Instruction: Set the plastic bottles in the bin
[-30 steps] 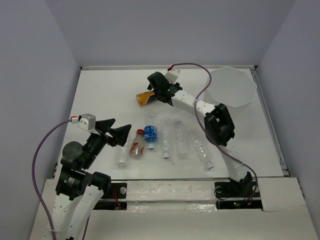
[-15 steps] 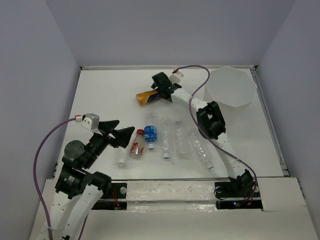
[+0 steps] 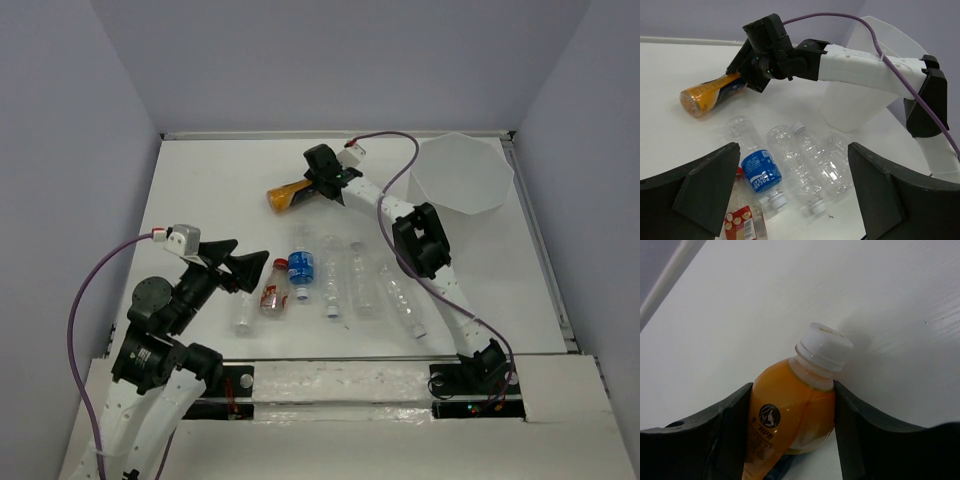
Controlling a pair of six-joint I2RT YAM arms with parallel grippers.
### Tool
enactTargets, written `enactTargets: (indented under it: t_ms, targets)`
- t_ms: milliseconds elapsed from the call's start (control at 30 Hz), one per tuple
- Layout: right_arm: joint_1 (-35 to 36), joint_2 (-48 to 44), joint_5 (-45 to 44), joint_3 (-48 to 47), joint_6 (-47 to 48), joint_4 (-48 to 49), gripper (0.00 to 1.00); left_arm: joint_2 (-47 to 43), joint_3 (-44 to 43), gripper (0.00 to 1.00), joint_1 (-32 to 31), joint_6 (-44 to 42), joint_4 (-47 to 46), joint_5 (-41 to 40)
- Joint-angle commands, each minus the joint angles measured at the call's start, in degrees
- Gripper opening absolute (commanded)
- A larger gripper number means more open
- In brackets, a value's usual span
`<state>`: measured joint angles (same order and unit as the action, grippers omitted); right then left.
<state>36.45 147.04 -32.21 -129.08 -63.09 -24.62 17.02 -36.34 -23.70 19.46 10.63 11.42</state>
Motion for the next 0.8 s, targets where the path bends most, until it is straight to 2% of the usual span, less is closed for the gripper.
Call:
enactTargets:
  t_ms: [0,67,167,233,300,333,467,600,700,767]
  targets:
    - [0.1,-5.3,-0.2,0.7,-0.1,10.0,0.37,1.2,-0.6,0.99,-0.2,0.0,-1.1,-1.0]
    - [0.1,-9.7,1.4,6.0,3.3,20.9,0.35,1.5,-0.6,0.99,-0.1,-0.1,-1.2,-1.1]
    - [0.8,-12.8,2.1,5.7,9.0,27.8,0.34,1.9,-0.7,0.99,0.2,-0.2,-1.2,-1.0]
    - [1.4,-14.7,2.4,2.7,13.2,28.4,0.34,2.0,-0.7,0.99,0.6,-0.4,-1.2,-1.2]
    - [2.1,-18.5,2.3,0.8,22.7,30.2,0.34,2.1,-0.7,0.99,1.0,-0.4,-1.1,-1.4]
    - [2.7,-20.5,2.1,1.4,22.7,31.6,0.34,2.1,-0.7,0.99,1.2,-0.3,-1.1,-1.5]
    - [2.8,-32.8,0.3,7.2,36.6,35.6,0.31,1.8,-0.7,0.99,1.8,-0.3,-1.1,-1.8]
    - [2.8,-44.0,0.3,11.6,48.3,35.1,0.31,1.7,-0.7,0.99,2.0,-0.3,-1.3,-1.4]
    - [2.8,-53.8,-0.8,18.8,54.2,34.9,0.31,1.6,-0.6,0.99,2.3,-0.5,-1.5,-1.0]
    - [2.8,-58.9,-5.6,25.3,60.3,34.5,0.31,1.6,-0.5,0.99,2.3,-0.2,-1.4,-1.2]
